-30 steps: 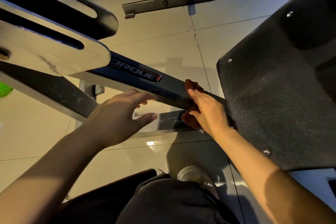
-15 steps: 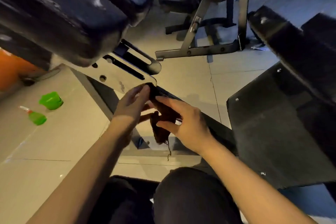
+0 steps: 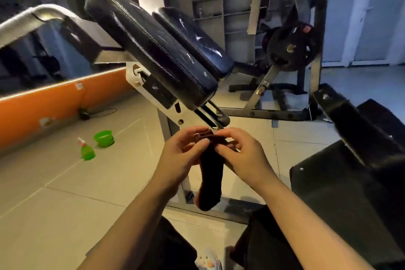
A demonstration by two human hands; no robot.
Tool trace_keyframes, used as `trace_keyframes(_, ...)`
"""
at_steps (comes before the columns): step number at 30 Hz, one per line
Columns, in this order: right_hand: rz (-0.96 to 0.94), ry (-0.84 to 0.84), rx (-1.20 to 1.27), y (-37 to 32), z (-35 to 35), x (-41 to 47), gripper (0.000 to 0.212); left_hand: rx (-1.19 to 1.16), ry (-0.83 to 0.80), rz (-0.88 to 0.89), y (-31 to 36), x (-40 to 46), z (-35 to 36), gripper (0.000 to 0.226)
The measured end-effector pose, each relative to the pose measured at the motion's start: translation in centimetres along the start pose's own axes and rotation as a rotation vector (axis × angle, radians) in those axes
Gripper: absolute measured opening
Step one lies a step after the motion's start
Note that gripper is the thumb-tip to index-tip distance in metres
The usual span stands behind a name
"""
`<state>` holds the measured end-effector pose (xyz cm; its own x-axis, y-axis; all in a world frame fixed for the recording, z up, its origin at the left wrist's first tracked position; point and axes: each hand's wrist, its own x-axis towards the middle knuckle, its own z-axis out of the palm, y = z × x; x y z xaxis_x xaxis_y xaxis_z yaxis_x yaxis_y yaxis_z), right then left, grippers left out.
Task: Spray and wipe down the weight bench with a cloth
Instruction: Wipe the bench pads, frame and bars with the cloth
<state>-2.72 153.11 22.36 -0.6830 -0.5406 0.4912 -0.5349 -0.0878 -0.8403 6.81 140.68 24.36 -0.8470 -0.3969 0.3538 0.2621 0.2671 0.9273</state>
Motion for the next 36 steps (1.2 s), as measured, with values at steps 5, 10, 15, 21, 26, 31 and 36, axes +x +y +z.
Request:
trace_keyframes(5,-0.058,0.084,-0.124,-1.9,0.3,-0.4,0.011,0.083,-0.111,-0.025,2.0,-1.1,-1.5,0.031)
trace_keyframes(10,0.004,0.132,-0.136,-0.9,0.0,-0.8,0.012,0.092,-0.137,-0.157,0.8,-1.2,-2.7,0.034)
trace_keyframes(15,-0.002,0.147,-0.182,1.3,0.3,0.4,0.024,0.255,0.051,-0.143,-1.8,1.1,-3.7,0.010)
trace_keyframes(21,0.042,-0.131,-0.512,7.1,3.6,3.2,0.024,0.424,0.162,-0.168,-9.0,5.7,-5.5,0.023)
trace_keyframes(26,-0.021,-0.222,-0.848,12.2,6.7,8.6,0.048,0.505,0.209,-0.162,-12.8,12.0,-6.4,0.011)
trace_keyframes(31,-0.190,-0.318,-1.153,17.4,8.8,13.4,0.064,0.382,0.315,-0.224,-16.1,15.9,-6.8,0.008)
trace_keyframes(36,-0.506,-0.274,-1.177,19.1,10.2,14.6,0.043,0.343,0.335,-0.309,-18.1,16.4,-8.1,0.011)
